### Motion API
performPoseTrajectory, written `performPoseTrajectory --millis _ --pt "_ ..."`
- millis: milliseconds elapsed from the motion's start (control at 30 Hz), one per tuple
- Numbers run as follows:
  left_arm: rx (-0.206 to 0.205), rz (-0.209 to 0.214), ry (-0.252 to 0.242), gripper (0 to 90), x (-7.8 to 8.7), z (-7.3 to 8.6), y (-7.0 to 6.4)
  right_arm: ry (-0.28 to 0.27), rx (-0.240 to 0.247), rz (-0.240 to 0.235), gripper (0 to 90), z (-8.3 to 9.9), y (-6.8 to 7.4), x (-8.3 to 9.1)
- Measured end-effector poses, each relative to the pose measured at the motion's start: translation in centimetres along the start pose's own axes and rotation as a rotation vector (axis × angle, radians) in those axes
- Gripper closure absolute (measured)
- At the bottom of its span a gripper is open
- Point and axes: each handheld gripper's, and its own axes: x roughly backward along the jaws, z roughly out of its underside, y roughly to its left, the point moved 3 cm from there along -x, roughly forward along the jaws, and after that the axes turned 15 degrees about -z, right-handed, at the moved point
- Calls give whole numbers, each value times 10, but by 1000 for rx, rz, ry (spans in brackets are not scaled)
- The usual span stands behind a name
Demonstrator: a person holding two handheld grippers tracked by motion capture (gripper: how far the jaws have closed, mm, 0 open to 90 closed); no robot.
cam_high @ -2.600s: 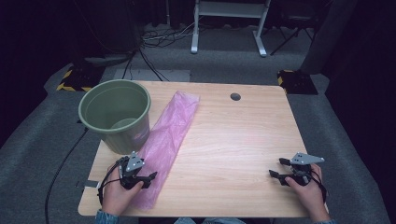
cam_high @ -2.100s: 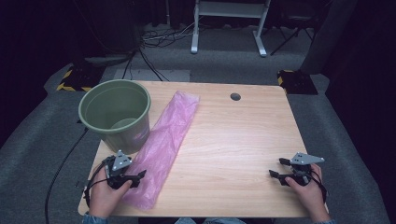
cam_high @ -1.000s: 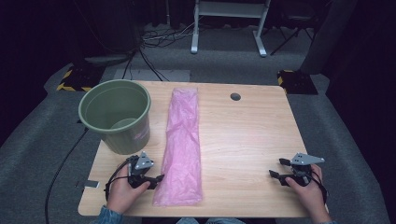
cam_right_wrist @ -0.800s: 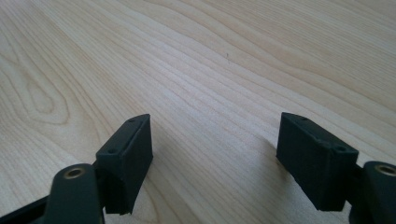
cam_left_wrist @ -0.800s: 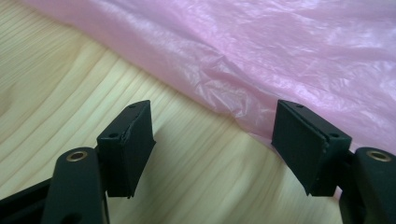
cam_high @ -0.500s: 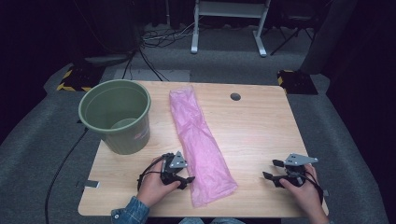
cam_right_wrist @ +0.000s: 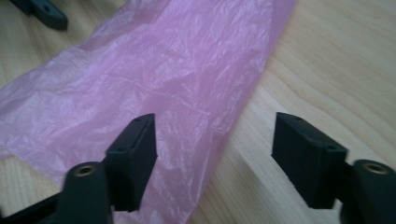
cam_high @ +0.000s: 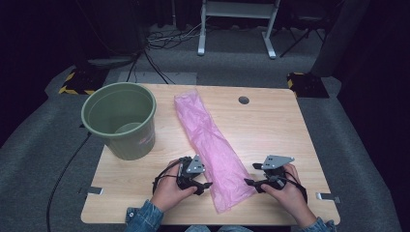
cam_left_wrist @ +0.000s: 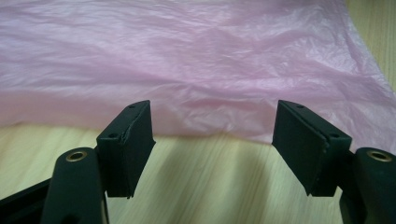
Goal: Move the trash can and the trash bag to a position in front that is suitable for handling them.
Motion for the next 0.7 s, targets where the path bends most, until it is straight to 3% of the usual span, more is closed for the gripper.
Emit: performPoseTrajectory --millis 100,133,167,267,500,533,567,600,667,700 --pt "26 -29 6 289 7 8 8 39 -13 -28 555 4 -2 -8" --pt "32 -36 10 290 7 10 10 52 11 -30 727 6 0 -8" --pt "33 -39 12 290 8 12 11 52 11 -30 727 6 0 -8" --pt "42 -54 31 290 6 16 14 61 -18 -40 869 7 0 -4" --pt "29 -70 77 280 -7 14 19 47 -81 -32 893 21 5 14" --pt "22 -61 76 280 -10 12 17 35 -110 -23 892 30 14 24" --pt "14 -57 77 280 -12 10 16 35 -110 -23 892 30 14 24" --pt "7 -49 76 279 -15 7 14 31 -130 -25 892 39 25 32" --pt "-13 -34 75 279 -20 2 9 34 -135 -25 888 43 29 35" --pt "-26 -23 73 279 -23 -2 5 35 -153 -16 858 51 38 43"
